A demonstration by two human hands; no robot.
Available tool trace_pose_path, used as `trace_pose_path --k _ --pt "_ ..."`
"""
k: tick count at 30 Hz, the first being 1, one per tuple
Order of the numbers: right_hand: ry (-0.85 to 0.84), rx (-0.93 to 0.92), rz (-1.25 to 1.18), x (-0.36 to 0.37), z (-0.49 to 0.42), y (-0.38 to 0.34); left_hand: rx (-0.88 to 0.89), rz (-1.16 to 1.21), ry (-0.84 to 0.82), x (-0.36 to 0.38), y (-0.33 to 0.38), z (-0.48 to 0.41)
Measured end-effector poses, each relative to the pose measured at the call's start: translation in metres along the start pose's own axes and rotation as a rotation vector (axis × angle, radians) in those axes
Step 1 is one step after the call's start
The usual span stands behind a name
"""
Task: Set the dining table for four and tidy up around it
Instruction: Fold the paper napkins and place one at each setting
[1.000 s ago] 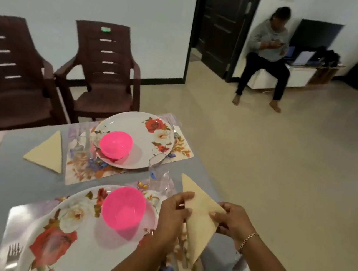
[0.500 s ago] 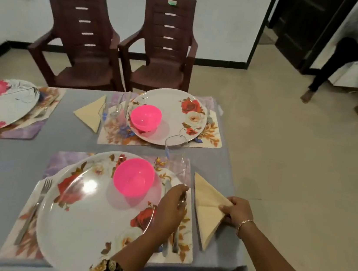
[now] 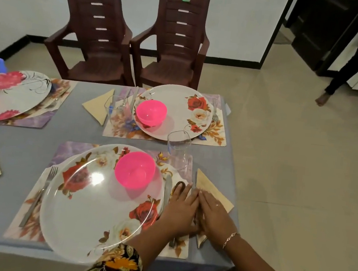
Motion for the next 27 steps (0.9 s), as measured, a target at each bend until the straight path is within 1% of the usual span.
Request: trace_pose_path --k 2,3,5,7,9,12,13,14,16,17,18,19,20,22,24,25,27 --pt "-0.005 0.027 0.023 0.012 0.008 0.002 0.004 -0.055 -0.045 0.003 -0.001 0.001" --pt "-0.071 0.002 0.051 0.021 0.011 0.001 0.004 -0.09 -0.065 0.004 -0.001 0.001" --pt "-0.181 0.009 0.07 0.031 0.014 0.006 0.001 -0.156 -0.103 0.005 0.001 0.002" --pt "-0.211 0.031 0.07 0.026 0.012 0.008 0.004 -0.219 -0.122 0.003 0.005 0.004" --pt "-0.16 0.053 0.097 0.021 0.009 0.008 0.011 -0.258 -0.112 -0.002 0.008 0.009" --pt "-0.101 0.057 0.112 0.015 0.007 -0.004 0.002 -0.199 0.034 -0.014 0.0 0.025" --pt "-0.045 0.069 0.081 0.009 0.006 -0.009 0.002 -0.141 0.038 -0.02 -0.004 0.036" --pt "0.076 0.102 0.055 -0.001 0.003 -0.013 0.026 -0.095 0.053 -0.026 -0.007 0.048" --pt "0.301 0.14 -0.005 -0.016 0.001 -0.029 0.048 -0.01 0.17 -0.041 -0.025 0.07" --pt "0.352 0.147 -0.058 -0.02 0.0 -0.04 0.055 0.034 0.222 -0.047 -0.038 0.085" --pt "0.366 0.145 -0.098 -0.02 -0.001 -0.055 0.07 0.048 0.264 -0.05 -0.054 0.1" --pt "0.356 0.129 -0.13 -0.02 -0.004 -0.071 0.08 0.021 0.283 -0.048 -0.072 0.115" --pt "0.349 0.131 -0.145 -0.016 -0.006 -0.084 0.095 -0.05 0.261 -0.04 -0.09 0.13" --pt "0.282 0.166 -0.167 -0.001 -0.011 -0.109 0.14 -0.208 0.143 -0.016 -0.127 0.16" --pt "0.158 0.214 -0.19 0.013 -0.016 -0.124 0.156 -0.248 0.124 -0.004 -0.155 0.18" --pt "0.121 0.228 -0.191 0.016 -0.018 -0.131 0.149 -0.238 0.118 -0.002 -0.164 0.187" --pt "0.145 0.282 -0.221 0.018 -0.022 -0.137 0.169 -0.243 0.072 0.0 -0.176 0.195"
Point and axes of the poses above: each hand's wrist, its own z-axis away from the middle knuckle, its own x-axis out of the palm, y = z × x, the point moved 7 cm from there along -z, towards the middle knuckle, and after that the axes turned 13 degrees about z, right-handed, at the moved point
